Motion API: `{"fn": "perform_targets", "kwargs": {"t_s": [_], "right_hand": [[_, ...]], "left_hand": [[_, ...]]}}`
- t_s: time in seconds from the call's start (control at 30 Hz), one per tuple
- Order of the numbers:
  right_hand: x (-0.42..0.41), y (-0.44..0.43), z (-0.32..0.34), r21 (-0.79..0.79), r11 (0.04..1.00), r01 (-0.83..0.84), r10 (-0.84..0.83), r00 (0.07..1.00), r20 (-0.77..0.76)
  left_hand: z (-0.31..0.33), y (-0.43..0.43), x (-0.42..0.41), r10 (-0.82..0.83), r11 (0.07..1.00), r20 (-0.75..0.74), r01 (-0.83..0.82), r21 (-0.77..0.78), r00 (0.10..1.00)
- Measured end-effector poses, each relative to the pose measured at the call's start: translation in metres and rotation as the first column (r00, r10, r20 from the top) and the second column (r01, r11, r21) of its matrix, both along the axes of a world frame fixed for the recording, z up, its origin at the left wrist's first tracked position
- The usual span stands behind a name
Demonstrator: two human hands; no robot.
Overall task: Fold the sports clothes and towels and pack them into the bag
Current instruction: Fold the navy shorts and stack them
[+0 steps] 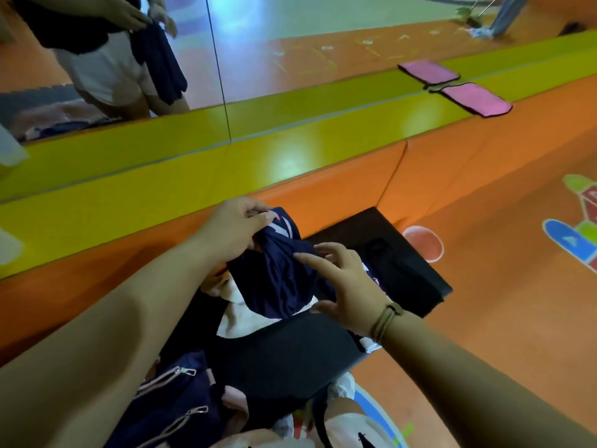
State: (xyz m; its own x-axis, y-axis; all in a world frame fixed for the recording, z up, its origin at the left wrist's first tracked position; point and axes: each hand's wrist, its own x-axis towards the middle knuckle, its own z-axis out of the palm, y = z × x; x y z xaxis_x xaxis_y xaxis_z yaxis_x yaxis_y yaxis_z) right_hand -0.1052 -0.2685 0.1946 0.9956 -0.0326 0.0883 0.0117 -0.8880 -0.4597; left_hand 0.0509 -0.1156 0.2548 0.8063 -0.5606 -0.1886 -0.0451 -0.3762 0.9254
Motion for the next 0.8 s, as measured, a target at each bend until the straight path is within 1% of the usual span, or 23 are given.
{"fn": "perform_targets", "kwargs": {"t_s": [0.03, 0.07, 0.1, 0.17, 0.2, 0.23, 0.27, 0.33, 0.4, 0.43, 0.5, 0.53, 0.6, 0.63, 0.67, 0.7, 0.73, 0.8], "right_hand": [[-0.001, 0.001, 0.0, -0.005, 1.0, 0.022, -0.022, 0.999, 0.039], [-0.001, 0.002, 0.002, 0.04, 0.998, 0.048, -0.05, 0.997, 0.051], [0.0, 0.004, 0.004, 0.13, 0.988, 0.08, -0.084, 0.996, 0.031], [0.002, 0.008, 0.009, 0.354, 0.92, 0.171, -0.162, 0.985, -0.054], [0.003, 0.009, 0.011, 0.434, 0.873, 0.221, -0.202, 0.975, -0.089], [0.004, 0.01, 0.013, 0.476, 0.839, 0.264, -0.239, 0.964, -0.113], [0.004, 0.009, 0.014, 0.485, 0.822, 0.299, -0.27, 0.954, -0.13], [0.003, 0.006, 0.019, 0.493, 0.798, 0.348, -0.319, 0.937, -0.144], [0.004, -0.001, 0.025, 0.564, 0.736, 0.375, -0.362, 0.922, -0.141], [0.004, -0.004, 0.029, 0.606, 0.7, 0.378, -0.382, 0.915, -0.129], [0.007, -0.009, 0.037, 0.642, 0.667, 0.378, -0.411, 0.905, -0.107], [0.008, -0.011, 0.04, 0.627, 0.677, 0.386, -0.419, 0.902, -0.102], [0.012, -0.013, 0.043, 0.572, 0.705, 0.419, -0.442, 0.891, -0.108], [0.014, -0.015, 0.043, 0.571, 0.695, 0.437, -0.457, 0.882, -0.118], [0.016, -0.015, 0.043, 0.598, 0.66, 0.455, -0.472, 0.87, -0.14], [0.016, -0.016, 0.044, 0.648, 0.598, 0.472, -0.485, 0.857, -0.177], [0.017, -0.016, 0.046, 0.708, 0.513, 0.486, -0.486, 0.844, -0.227], [0.017, -0.017, 0.052, 0.818, 0.33, 0.471, -0.432, 0.846, -0.312]], "left_hand": [[0.001, -0.002, 0.0, 0.01, 1.0, -0.041, -0.011, -0.02, 0.999], [0.002, -0.005, -0.001, 0.018, 0.998, -0.099, -0.024, -0.059, 0.995], [0.003, -0.008, -0.003, 0.02, 0.995, -0.152, -0.035, -0.096, 0.988], [0.005, -0.013, -0.005, 0.032, 0.988, -0.216, -0.063, -0.139, 0.976], [0.005, -0.016, -0.006, 0.04, 0.983, -0.248, -0.082, -0.163, 0.968], [0.005, -0.018, -0.006, 0.047, 0.976, -0.282, -0.104, -0.189, 0.958], [0.004, -0.02, -0.006, 0.057, 0.969, -0.314, -0.128, -0.212, 0.948], [0.004, -0.021, -0.006, 0.096, 0.964, -0.316, -0.167, -0.206, 0.944], [0.0, -0.02, -0.005, 0.129, 0.978, -0.21, -0.159, -0.136, 0.969], [-0.003, -0.019, -0.004, 0.122, 0.987, -0.123, -0.133, -0.089, 0.985], [-0.007, -0.018, -0.005, 0.031, 0.999, 0.02, -0.03, -0.021, 0.999], [-0.007, -0.017, -0.008, -0.047, 0.999, 0.038, 0.047, 0.0, 0.998], [-0.007, -0.018, -0.017, -0.231, 0.973, -0.013, 0.231, 0.025, 0.973], [-0.008, -0.018, -0.022, -0.313, 0.948, -0.045, 0.315, 0.046, 0.949], [-0.009, -0.019, -0.026, -0.377, 0.923, -0.066, 0.38, 0.061, 0.924], [-0.012, -0.02, -0.029, -0.418, 0.904, -0.08, 0.423, 0.066, 0.905], [-0.013, -0.02, -0.031, -0.438, 0.895, -0.098, 0.444, 0.048, 0.894], [-0.016, -0.022, -0.032, -0.439, 0.897, -0.135, 0.441, -0.02, 0.888]]}}
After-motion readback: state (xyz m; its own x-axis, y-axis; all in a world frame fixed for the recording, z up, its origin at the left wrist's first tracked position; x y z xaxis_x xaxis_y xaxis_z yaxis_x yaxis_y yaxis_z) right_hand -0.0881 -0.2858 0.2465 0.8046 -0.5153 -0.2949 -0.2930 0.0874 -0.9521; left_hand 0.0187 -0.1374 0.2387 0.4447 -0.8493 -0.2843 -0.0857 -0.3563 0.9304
